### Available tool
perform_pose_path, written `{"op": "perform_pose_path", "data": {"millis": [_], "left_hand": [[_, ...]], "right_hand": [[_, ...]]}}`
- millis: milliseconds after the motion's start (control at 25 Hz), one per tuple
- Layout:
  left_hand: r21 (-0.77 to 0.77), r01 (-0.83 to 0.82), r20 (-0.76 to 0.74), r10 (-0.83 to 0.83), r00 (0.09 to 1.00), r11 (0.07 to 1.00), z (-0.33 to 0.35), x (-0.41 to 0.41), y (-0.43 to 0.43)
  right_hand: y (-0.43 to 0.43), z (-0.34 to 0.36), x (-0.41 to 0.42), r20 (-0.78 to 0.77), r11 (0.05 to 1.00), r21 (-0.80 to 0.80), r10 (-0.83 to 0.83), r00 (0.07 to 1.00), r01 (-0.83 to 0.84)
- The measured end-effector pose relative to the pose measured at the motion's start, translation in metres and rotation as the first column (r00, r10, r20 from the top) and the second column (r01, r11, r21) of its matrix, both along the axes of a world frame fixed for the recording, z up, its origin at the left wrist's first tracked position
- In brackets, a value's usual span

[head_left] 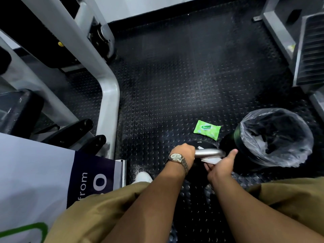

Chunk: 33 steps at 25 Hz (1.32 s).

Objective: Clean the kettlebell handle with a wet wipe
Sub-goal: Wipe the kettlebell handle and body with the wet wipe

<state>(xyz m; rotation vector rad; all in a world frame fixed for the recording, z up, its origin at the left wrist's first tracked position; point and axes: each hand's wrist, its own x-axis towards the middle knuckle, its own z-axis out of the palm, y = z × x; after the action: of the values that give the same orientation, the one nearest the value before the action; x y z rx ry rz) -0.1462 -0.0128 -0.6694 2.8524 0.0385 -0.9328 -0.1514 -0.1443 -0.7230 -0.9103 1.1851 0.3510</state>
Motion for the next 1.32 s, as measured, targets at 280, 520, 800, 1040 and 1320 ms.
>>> {"op": "perform_pose_path", "data": {"millis": [280, 520, 800, 1040, 1320], "left_hand": [[0.031, 0.006, -0.005, -0.006, 1.000, 1.000, 0.002, 0.001, -0.003], [0.032, 0.001, -0.021, 0.000, 1.000, 0.999, 0.002, 0.002, -0.003], [0.018, -0.014, -0.012, 0.014, 1.000, 1.000, -0.001, 0.001, -0.003], [0.025, -0.004, -0.012, 0.004, 1.000, 1.000, -0.004, 0.003, -0.001], [0.012, -0.003, -0.016, 0.003, 1.000, 1.000, -0.002, 0.003, -0.001]], "right_hand": [[0.016, 0.021, -0.014, 0.177, 0.822, 0.185, 0.510, 0.841, -0.538], [0.031, 0.027, -0.027, 0.124, 0.848, 0.137, 0.498, 0.859, -0.511], [0.010, 0.024, 0.009, 0.102, 0.976, 0.215, -0.045, 0.994, 0.022], [0.023, 0.017, -0.013, 0.158, 0.925, 0.208, 0.288, 0.945, -0.317], [0.012, 0.016, 0.007, 0.066, 0.991, 0.100, -0.091, 0.994, 0.084]]}}
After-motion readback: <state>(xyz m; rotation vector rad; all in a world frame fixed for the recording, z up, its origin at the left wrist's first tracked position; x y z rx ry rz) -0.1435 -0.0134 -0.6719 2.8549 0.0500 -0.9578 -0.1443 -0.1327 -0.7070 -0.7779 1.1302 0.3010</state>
